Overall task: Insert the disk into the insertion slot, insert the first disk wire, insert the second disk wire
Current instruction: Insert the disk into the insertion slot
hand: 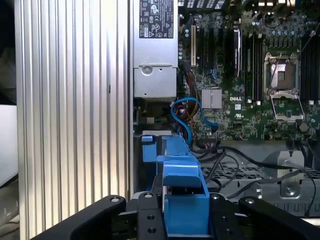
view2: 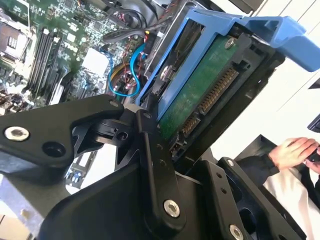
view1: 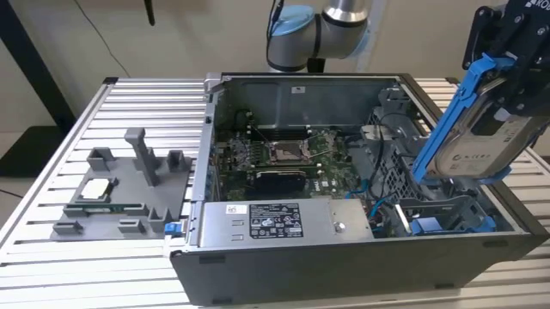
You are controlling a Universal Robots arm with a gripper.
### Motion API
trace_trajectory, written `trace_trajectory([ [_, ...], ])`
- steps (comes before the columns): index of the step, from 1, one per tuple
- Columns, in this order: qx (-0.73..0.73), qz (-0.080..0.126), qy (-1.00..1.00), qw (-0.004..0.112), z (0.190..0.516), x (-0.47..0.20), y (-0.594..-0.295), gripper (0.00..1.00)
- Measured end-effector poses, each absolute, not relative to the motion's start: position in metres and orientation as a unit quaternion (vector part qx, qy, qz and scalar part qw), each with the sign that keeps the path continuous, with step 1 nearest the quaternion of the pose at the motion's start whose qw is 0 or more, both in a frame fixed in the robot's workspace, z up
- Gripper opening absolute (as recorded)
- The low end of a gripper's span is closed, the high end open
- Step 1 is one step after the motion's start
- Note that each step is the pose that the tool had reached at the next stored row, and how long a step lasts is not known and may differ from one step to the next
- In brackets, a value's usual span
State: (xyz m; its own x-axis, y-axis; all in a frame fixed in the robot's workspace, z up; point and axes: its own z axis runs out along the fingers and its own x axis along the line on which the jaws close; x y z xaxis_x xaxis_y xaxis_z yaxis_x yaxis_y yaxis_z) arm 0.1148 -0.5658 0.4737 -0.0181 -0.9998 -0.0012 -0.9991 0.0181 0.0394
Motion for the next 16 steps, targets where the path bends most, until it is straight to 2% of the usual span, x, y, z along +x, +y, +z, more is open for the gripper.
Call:
trace_trajectory([
  [16,0.701,-0.015,-0.713,0.013,0.447,0.116,-0.572,0.33],
])
